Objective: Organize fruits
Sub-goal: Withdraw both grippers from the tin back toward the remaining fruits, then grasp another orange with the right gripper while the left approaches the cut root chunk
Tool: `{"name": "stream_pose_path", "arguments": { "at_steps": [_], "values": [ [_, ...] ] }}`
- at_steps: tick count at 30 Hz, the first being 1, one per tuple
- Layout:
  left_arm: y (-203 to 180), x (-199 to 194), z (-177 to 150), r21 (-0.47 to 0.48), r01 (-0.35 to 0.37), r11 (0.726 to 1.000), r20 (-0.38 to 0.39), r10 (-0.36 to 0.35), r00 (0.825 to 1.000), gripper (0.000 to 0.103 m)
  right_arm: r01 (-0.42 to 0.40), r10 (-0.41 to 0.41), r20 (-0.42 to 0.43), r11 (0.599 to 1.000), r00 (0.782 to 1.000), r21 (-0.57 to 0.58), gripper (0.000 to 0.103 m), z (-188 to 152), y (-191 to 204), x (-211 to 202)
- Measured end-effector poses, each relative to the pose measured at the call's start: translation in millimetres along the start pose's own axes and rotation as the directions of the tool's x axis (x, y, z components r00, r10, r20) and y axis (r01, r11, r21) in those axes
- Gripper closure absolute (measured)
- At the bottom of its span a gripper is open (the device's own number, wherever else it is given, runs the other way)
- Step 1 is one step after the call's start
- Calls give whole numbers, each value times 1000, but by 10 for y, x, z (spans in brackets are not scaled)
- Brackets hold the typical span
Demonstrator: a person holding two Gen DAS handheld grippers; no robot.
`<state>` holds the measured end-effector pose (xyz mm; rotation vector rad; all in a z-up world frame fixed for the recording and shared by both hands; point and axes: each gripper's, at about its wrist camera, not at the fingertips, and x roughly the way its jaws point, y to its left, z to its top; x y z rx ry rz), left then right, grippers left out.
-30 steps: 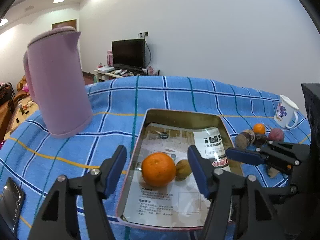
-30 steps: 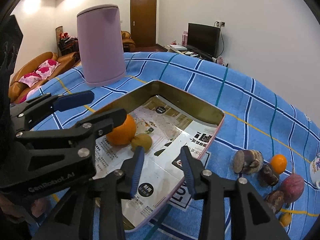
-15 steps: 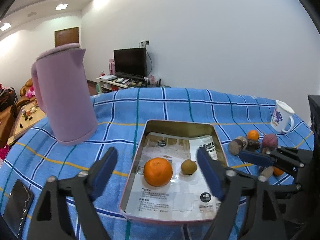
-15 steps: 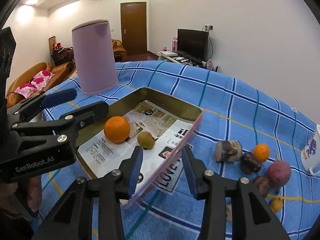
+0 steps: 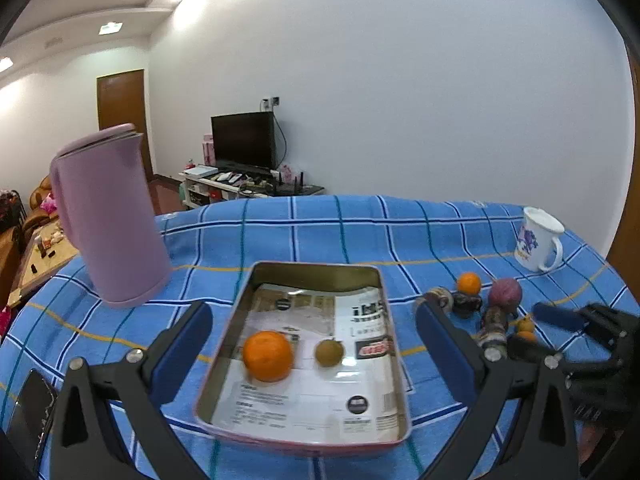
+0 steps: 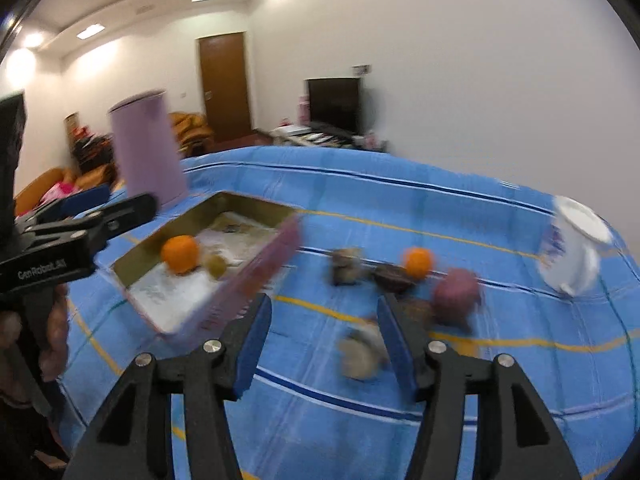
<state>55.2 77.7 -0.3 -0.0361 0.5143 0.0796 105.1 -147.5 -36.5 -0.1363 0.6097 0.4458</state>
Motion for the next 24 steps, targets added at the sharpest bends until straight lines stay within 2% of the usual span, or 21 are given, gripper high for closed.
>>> {"name": "stream_pose_path", "arguments": {
  "at_steps": [3, 6, 13, 18, 22, 24],
  "values": [
    [-168, 69, -9, 23, 20, 1000, -18, -20, 1000, 0, 82, -81, -3, 995, 997, 58, 46, -93, -336, -90],
    [-346, 135, -43, 30, 57, 998, -35, -56, 998, 0, 127, -126, -23, 985, 992, 114, 46, -170, -581, -104],
    [-730, 290, -178, 89, 130, 988, -97, -121, 988, 0, 109, -98, -80, 984, 992, 139, 46, -260, -635, 53],
    [-798, 374, -181, 85, 152, 985, -117, -142, 983, 0, 80, -65, -123, 989, 990, 122, 46, -296, -525, 217],
    [-827, 450, -206, 75, 167, 983, -136, -156, 978, 0, 90, -72, -150, 989, 986, 116, 47, -331, -516, 307],
    [-847, 481, -222, 76, 168, 983, -144, -156, 977, 0, 90, -68, -162, 987, 984, 130, 50, -332, -545, 339]
  ]
}}
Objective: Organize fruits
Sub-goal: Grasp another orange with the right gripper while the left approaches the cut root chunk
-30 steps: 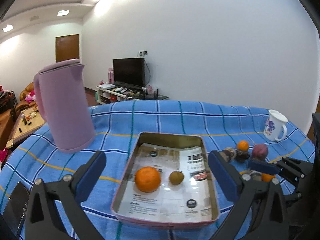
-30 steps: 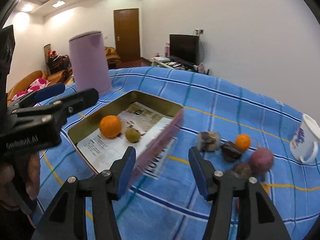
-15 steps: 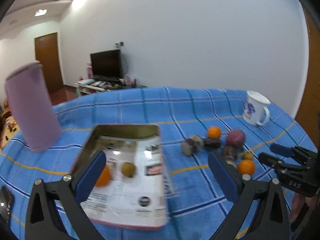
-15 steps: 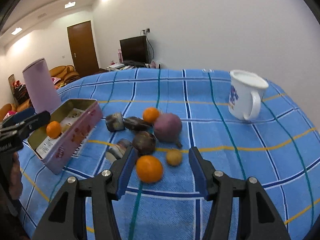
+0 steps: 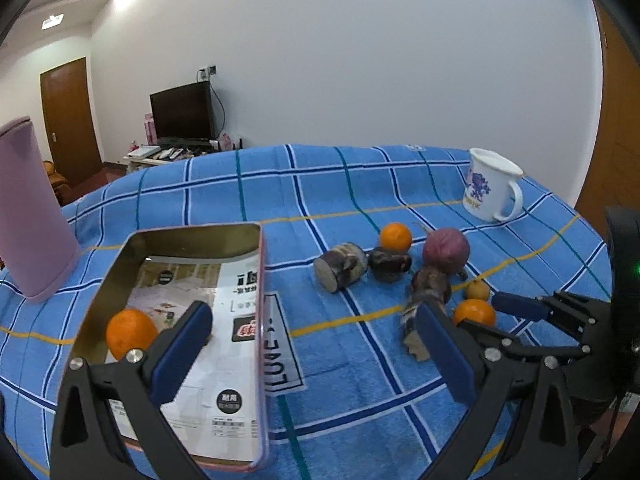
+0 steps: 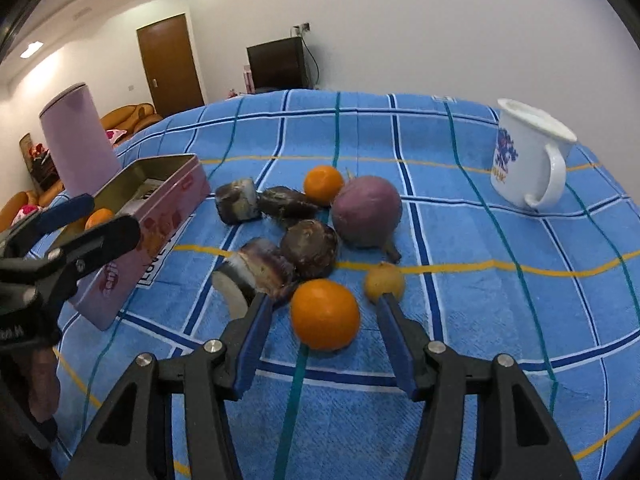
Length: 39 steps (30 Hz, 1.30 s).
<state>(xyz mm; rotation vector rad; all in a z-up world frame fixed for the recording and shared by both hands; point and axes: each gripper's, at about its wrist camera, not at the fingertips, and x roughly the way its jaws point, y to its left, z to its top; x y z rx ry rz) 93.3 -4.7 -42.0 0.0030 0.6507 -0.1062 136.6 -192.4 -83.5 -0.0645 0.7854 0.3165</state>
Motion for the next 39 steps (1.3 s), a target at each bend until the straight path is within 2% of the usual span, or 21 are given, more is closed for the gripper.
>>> {"name": "stream_pose_path", "arguments": {
  "at_steps": [1, 4, 7, 11, 13, 31, 33, 39],
  "values": [
    [-6, 15, -6, 0, 0, 1000, -5, 0, 1000, 0, 1, -1, -10, 1000, 1000, 0, 50, 10, -1, 23],
    [-39, 46, -11, 8, 7, 1000, -13, -7, 1000, 0, 1, -1, -39, 1000, 999, -5, 63, 15, 12, 78],
    [-113, 61, -11, 34, 23, 999, -18, -23, 1000, 3, 8, -8, -41, 1000, 999, -14, 64, 18, 30, 86],
    [-198, 120, -16, 56, 48, 997, -43, -46, 998, 27, 17, -17, -21, 1000, 1000, -9, 64, 10, 19, 45],
    [-227, 137, -17, 56, 59, 997, -51, -57, 997, 32, 28, -28, -8, 1000, 1000, 5, 64, 8, -8, 18],
    [-486, 274, -42, 79, 145, 986, -114, -135, 984, 36, 71, -76, 39, 990, 996, 122, 64, -6, -233, -102],
    [-520, 337, -62, 80, 166, 983, -144, -154, 978, 36, 73, -79, 41, 989, 996, 131, 64, -9, -250, -109],
    [-545, 523, -58, 53, 225, 973, -196, -211, 958, 46, 87, -92, 37, 988, 995, 124, 64, -3, -234, -101]
  ]
}}
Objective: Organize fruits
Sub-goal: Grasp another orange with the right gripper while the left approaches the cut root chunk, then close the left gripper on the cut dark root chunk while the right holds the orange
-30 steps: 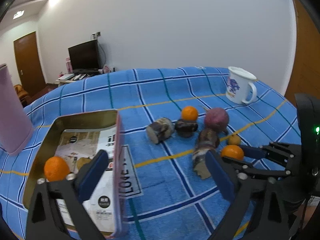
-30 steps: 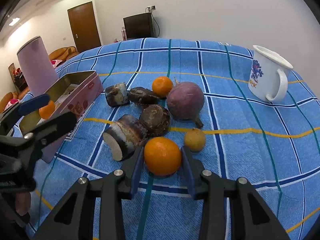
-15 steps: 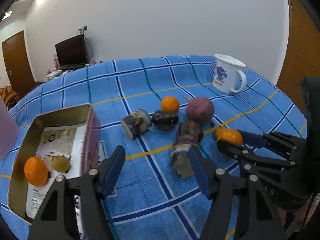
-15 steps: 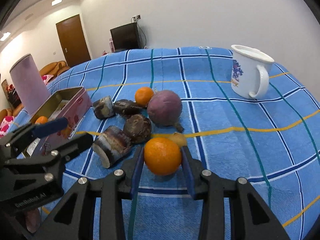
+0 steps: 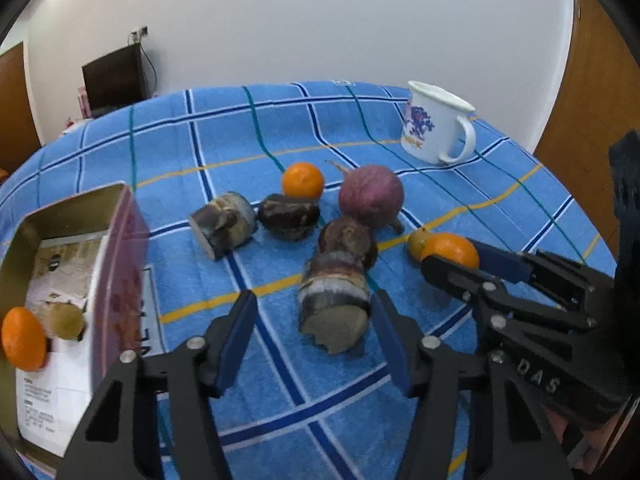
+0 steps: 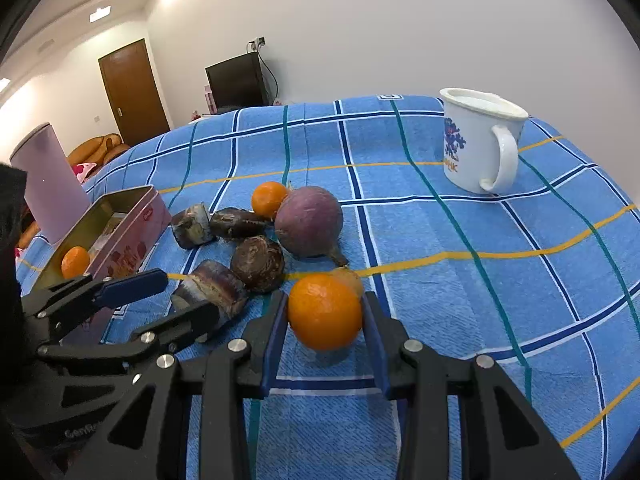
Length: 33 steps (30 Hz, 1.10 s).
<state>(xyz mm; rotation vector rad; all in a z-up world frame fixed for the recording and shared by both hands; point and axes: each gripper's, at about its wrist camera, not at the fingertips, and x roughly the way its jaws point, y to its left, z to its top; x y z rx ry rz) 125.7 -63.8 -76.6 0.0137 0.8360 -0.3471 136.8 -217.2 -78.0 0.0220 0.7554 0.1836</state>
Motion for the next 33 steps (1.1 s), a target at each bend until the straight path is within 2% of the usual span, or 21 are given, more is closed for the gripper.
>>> {"name": "stream_pose_path", "arguments": {
  "at_steps": [4, 11, 17, 20, 33],
  "values": [
    [-12, 72, 30, -12, 62, 998, -23, -62, 998, 61, 6, -6, -6, 1000, 1000, 5, 64, 2, -10, 13],
    [-81, 68, 7, 46, 50, 998, -5, -50, 999, 62, 16, -15, -13, 1000, 1000, 15, 64, 3, -35, 29],
    [-56, 26, -7, 34, 51, 998, 11, -51, 999, 62, 19, -19, -9, 1000, 1000, 13, 64, 2, -28, 17],
    [-43, -31, -24, 29, 54, 998, 36, -55, 998, 62, 19, -19, 3, 1000, 1000, 15, 64, 0, -32, -5],
    [-73, -232, -58, 40, -16, 999, 136, 10, 991, 62, 11, -11, 39, 1000, 999, 0, 64, -2, -3, -72]
  ]
}}
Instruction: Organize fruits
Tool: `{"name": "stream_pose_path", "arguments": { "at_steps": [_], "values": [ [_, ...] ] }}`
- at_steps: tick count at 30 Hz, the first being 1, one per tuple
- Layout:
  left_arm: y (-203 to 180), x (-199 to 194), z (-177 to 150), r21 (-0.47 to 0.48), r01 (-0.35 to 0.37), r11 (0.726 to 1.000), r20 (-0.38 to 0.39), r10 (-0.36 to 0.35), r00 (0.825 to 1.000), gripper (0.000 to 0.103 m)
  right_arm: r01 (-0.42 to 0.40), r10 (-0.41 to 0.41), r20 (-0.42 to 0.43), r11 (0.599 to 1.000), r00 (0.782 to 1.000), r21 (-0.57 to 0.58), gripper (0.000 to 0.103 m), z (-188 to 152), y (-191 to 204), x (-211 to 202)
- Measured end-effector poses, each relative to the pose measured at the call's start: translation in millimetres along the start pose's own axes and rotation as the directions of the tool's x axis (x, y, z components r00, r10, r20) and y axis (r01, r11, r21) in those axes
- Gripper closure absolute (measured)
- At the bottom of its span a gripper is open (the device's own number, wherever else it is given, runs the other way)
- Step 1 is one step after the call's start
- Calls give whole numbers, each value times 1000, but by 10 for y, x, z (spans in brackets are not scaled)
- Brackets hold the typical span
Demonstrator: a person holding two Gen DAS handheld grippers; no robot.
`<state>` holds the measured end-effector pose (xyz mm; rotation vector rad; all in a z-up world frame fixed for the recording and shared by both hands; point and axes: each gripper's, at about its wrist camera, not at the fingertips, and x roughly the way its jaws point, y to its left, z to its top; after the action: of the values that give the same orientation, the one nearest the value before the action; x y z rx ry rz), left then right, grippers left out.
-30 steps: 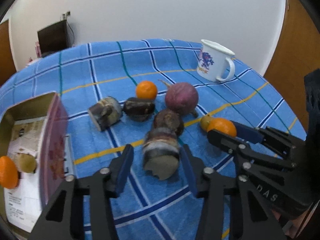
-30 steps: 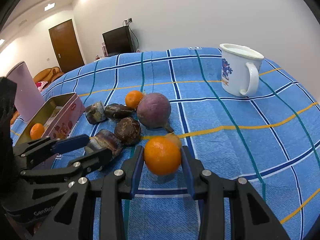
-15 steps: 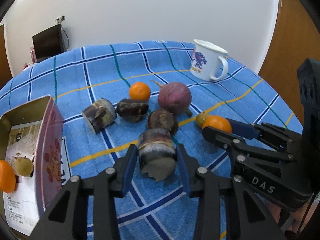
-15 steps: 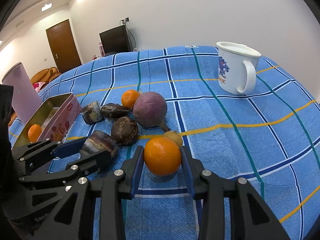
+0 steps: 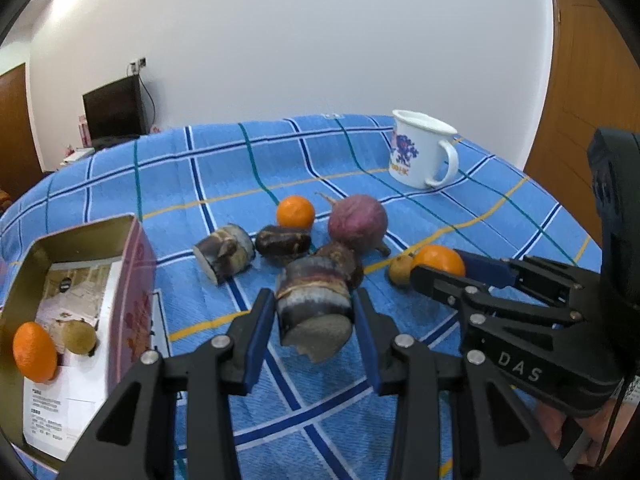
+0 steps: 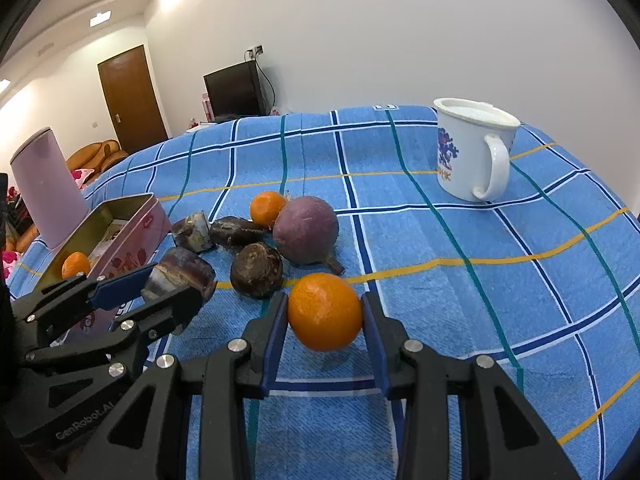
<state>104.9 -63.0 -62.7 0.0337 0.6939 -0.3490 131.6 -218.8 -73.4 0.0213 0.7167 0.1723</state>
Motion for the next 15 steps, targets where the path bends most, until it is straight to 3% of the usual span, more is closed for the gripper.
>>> {"name": "stream_pose_path", "arguments": {
  "at_steps": [15],
  "values": [
    [29, -108, -18, -18, -25, 1000, 57, 26, 998, 62, -14, 15, 47, 1000, 999, -17, 64, -7, 24, -93]
  ]
}}
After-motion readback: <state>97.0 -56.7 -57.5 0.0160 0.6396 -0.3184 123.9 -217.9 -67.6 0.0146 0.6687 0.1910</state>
